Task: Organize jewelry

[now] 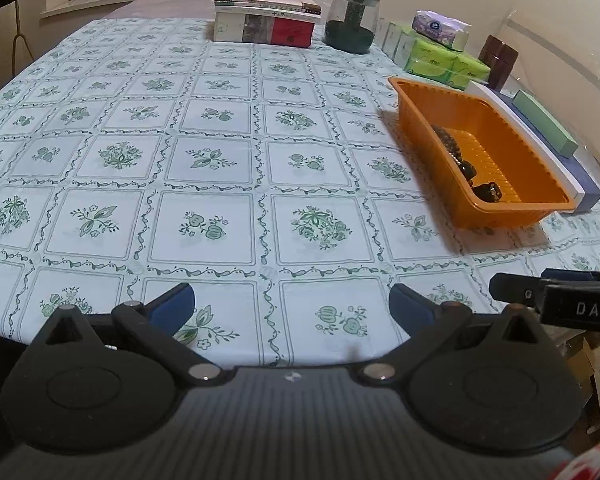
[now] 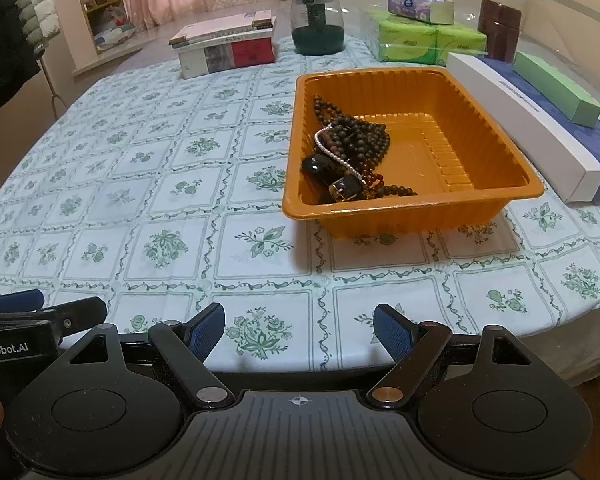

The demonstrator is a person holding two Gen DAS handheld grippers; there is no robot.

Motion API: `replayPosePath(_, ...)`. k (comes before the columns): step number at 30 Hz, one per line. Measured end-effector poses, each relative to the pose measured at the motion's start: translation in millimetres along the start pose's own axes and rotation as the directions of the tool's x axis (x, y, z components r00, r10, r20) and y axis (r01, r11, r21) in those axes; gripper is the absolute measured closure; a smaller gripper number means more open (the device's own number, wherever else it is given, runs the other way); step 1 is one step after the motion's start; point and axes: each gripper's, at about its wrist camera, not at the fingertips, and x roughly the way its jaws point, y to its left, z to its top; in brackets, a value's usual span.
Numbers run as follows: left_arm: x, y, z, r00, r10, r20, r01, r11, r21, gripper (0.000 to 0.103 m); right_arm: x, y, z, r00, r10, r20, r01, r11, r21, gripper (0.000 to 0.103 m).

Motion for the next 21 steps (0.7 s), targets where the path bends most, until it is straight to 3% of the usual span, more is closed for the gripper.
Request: replayPosePath(21,-0.7,-0.8,-0.5,1.0,-0.002,0.002,0.002,1.0,0.005,0.0,0.2,2.5,-1.1,1.0,-0.001,-0.003,0.0,1.0,-0.008,0.022)
